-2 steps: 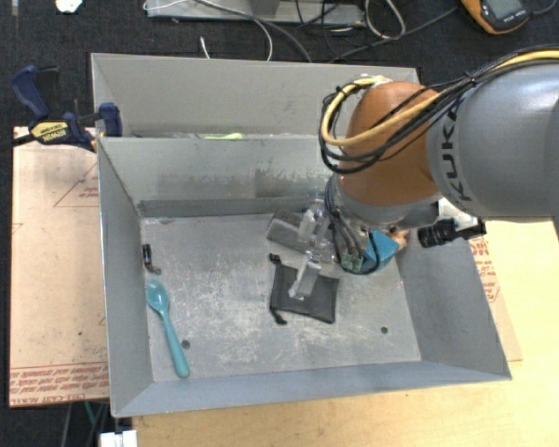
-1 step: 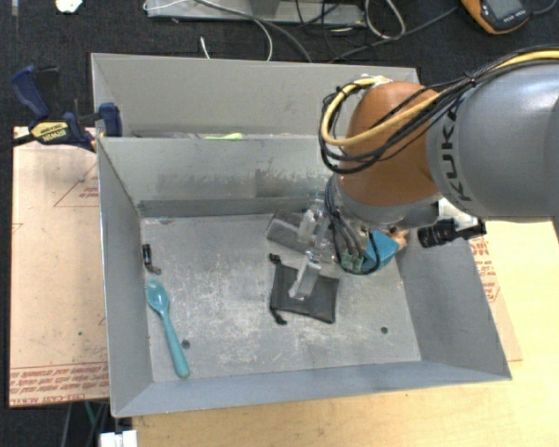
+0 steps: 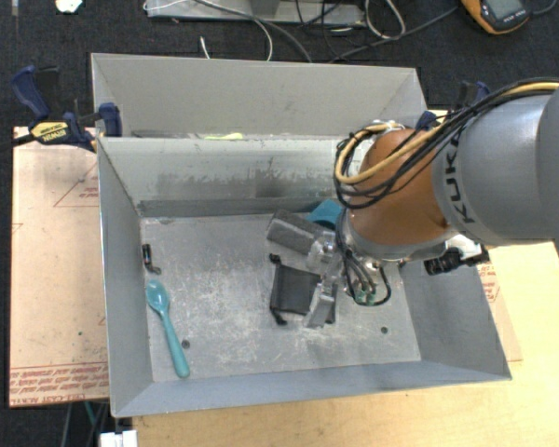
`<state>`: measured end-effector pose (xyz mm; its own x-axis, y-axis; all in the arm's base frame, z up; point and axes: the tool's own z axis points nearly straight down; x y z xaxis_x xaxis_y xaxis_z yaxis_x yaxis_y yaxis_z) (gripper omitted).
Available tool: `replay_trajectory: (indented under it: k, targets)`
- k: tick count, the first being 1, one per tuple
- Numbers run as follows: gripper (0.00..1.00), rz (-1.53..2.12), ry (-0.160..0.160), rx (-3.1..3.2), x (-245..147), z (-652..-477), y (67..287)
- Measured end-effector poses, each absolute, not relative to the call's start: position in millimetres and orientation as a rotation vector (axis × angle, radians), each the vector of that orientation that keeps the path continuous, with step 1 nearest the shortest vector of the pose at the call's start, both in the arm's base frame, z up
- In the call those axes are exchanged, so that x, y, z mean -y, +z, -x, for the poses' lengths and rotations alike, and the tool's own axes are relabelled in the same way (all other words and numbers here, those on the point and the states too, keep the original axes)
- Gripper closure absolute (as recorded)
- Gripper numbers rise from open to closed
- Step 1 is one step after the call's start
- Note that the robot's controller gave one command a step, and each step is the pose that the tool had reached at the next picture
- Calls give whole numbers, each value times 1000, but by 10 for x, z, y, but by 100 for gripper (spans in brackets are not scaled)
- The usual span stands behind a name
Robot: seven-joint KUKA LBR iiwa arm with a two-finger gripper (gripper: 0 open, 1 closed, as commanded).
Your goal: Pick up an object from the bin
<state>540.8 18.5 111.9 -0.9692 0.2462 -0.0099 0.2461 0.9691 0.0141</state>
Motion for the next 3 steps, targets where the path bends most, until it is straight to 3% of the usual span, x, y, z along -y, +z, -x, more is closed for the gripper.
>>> replay_trajectory:
  k: [1, 2, 3]
  targets:
    - [0, -245, 21, -3113, -235, -5575, 938]
    - [100, -447, 19, -3104, -69, -5498, 710]
    - [100, -447, 20, -3104, -69, -5499, 711]
